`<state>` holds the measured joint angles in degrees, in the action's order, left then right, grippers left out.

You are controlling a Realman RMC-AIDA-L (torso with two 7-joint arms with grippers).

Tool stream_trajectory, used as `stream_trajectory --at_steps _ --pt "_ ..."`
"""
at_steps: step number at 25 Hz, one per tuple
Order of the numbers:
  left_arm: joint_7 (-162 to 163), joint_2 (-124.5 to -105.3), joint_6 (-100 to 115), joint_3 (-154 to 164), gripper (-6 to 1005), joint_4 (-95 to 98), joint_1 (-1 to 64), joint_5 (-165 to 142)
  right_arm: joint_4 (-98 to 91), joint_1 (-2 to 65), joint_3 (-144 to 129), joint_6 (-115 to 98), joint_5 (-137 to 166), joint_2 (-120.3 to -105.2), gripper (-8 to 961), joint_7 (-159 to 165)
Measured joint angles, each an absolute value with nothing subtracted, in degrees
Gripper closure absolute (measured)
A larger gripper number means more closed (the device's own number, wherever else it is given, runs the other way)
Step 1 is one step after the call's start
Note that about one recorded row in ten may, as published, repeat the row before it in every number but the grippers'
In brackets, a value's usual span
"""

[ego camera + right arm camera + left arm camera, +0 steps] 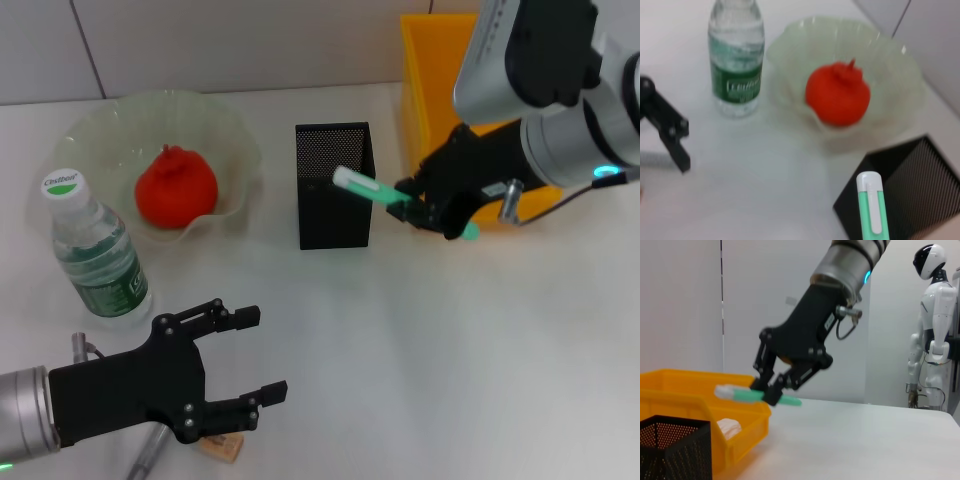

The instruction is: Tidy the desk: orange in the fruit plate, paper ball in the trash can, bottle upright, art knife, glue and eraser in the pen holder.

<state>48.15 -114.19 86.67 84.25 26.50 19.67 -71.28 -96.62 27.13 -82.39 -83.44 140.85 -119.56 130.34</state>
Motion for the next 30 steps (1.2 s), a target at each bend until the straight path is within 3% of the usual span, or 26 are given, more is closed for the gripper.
stream_trajectory --at_steps 11,19,30 --pt "48.1 -114.4 86.44 84.27 221 26.53 19.71 -71.28 -100.98 24.01 -82.09 -76.36 136.53 -119.56 778 129.01" --pt "47.49 -115.76 86.3 84.28 222 26.64 20.23 -71.28 -96.46 19.48 -79.77 -64.35 121.84 -119.36 777 119.49" --pt "46.88 -116.7 86.31 84.25 224 26.74 20.21 -71.28 -73.37 19.8 -70.88 -61.74 89.69 -119.21 775 92.75"
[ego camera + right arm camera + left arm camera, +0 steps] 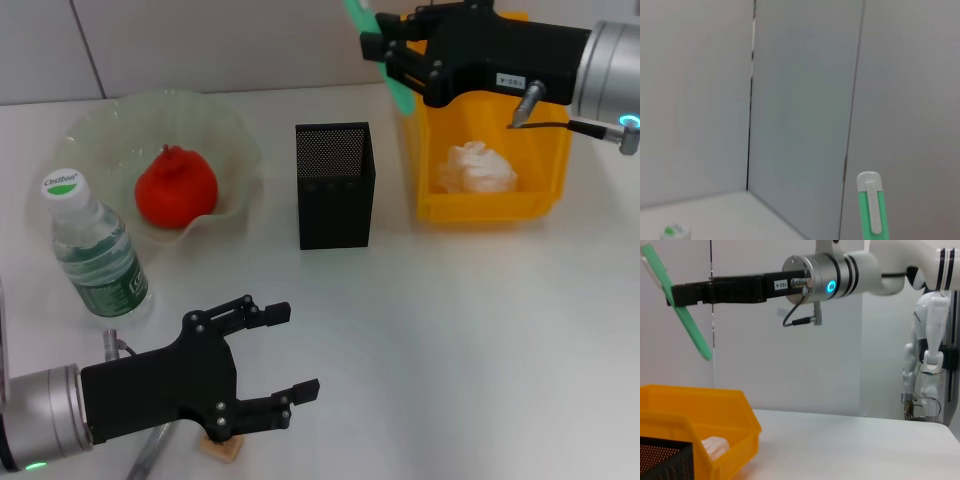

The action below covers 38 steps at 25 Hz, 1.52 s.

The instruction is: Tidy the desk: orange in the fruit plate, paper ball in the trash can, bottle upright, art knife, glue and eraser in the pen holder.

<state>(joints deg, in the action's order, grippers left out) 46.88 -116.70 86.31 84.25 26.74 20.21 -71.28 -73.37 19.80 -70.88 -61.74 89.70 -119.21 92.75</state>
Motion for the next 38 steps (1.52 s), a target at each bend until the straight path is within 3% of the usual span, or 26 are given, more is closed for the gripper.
stream_trajectory --at_steps 11,27,38 --pt "45.2 -117.68 86.26 83.99 225 26.81 20.31 -71.28 -53.57 26.54 -64.23 -64.69 82.1 -119.16 774 82.29" --pt "43.61 -118.13 86.49 83.58 228 26.61 19.84 -71.03 -38.9 35.2 -62.17 -63.56 80.91 -119.01 772 76.74" --pt "43.59 -118.38 86.36 83.63 229 26.37 19.78 -71.15 -33.69 37.46 -61.93 -62.02 80.84 -119.0 771 74.11"
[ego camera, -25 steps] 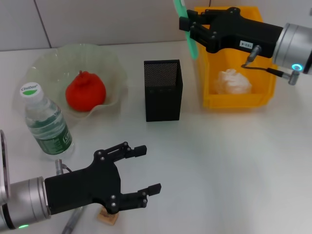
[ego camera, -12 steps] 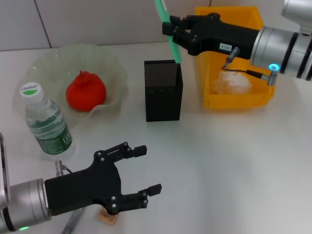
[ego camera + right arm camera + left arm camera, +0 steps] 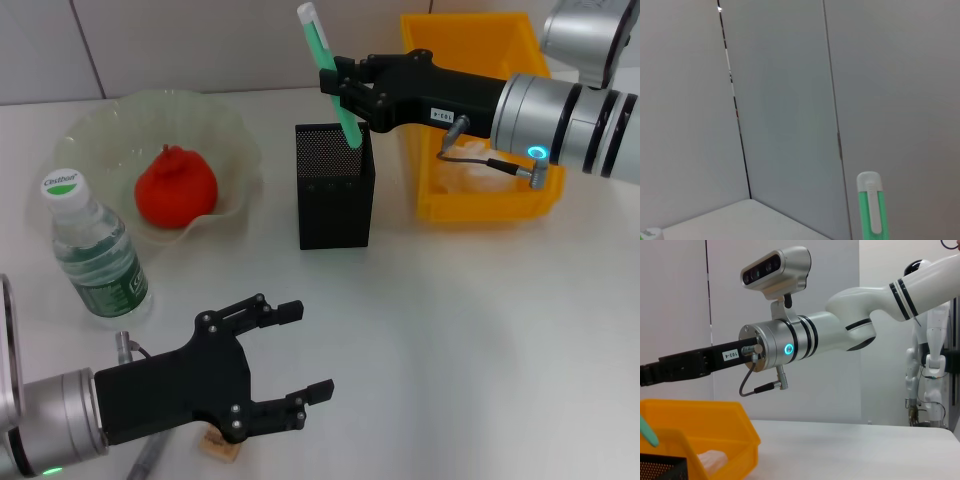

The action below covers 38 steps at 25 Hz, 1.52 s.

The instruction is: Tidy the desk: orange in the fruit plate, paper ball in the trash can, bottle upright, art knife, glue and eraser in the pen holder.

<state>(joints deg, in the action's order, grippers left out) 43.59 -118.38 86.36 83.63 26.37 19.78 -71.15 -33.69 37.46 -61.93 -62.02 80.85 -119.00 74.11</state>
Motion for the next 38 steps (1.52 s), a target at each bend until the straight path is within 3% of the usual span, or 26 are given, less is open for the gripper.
stream_trajectory --at_steps 38 --pt "43.59 -118.39 86.22 84.11 235 26.53 20.41 -71.19 -28.29 38.84 -62.63 -59.03 81.05 -119.35 766 72.06"
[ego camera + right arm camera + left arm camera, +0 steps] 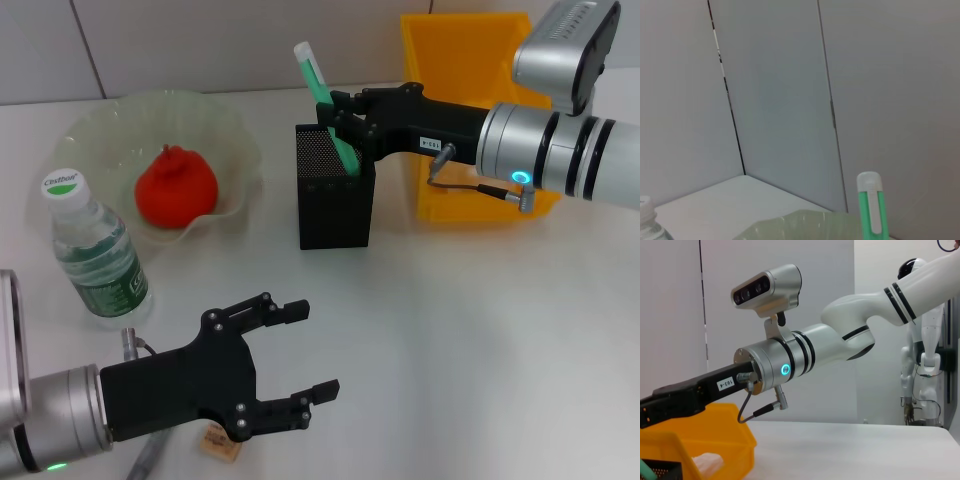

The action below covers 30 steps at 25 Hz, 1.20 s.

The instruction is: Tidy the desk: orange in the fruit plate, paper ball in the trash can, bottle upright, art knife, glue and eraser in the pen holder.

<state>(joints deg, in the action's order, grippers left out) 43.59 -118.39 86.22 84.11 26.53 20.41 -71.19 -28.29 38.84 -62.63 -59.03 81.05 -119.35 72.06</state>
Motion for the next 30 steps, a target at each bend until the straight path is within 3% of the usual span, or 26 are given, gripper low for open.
stream_trajectory --at_steps 5,16,18,30 --pt "43.59 -118.39 86.22 84.11 235 26.55 20.6 -71.19 -28.3 38.8 -62.66 -58.96 81.18 -119.27 765 72.07" --pt "43.65 -118.39 86.19 84.02 237 26.3 21.07 -71.19 -29.07 38.55 -62.41 -59.69 80.95 -119.26 576 71.93" --pt "43.75 -118.36 86.14 83.93 237 26.29 21.1 -71.19 -29.88 38.09 -62.15 -60.47 80.93 -119.19 453 71.87" --pt "44.3 -118.2 85.74 83.56 239 26.33 21.09 -71.19 -39.49 31.47 -62.42 -66.25 81.23 -119.0 270 72.71"
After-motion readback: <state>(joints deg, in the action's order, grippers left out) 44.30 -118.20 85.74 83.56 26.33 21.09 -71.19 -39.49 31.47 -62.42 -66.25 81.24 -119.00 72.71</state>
